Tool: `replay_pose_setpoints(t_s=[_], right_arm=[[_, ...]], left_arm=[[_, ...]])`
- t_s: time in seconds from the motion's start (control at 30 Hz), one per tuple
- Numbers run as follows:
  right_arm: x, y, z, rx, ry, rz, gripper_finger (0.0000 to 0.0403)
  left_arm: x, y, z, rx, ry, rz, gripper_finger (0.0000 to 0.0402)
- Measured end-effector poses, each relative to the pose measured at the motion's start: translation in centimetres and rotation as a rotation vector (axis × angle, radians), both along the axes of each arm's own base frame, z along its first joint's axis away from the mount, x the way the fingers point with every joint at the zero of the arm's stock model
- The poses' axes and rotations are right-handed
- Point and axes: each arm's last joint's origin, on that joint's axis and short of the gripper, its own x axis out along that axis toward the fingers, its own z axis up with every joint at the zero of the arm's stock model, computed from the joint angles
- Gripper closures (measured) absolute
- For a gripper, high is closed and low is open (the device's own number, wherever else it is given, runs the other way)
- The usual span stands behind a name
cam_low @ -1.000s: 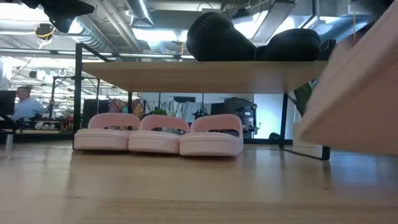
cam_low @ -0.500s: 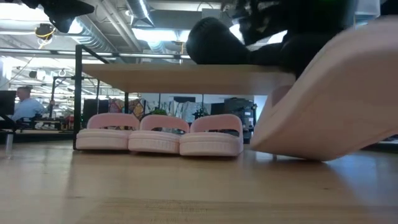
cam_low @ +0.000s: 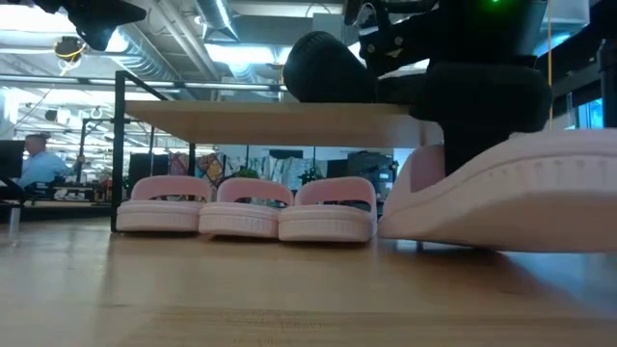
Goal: Pick and place slides into the shelf
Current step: Put the pink slides under the shelf
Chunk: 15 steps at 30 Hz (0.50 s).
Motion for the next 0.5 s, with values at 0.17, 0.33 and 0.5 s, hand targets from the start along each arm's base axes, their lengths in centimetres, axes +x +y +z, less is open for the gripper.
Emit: replay_pose_setpoints(t_s=[0.17,0.33,0.5], right_arm=[[-0.09,0.45,-0.15,0.024,-0.013,-0.021,0.0353],[-0.17,0.75,-0.24,0.034,-0.014,-0.016,0.0335],[-0.15,0.76,-0.25,0.037,-0.014,-0.018,0.0288]], left_arm=[[0.0,-0.01,0.0,0.001,0.0,0.0,0.0196],[0.0,0.0,0.0,0.001,0.0,-0.001,0.0196],[0.0,0.0,0.0,0.001,0.0,-0.001,0.0196]])
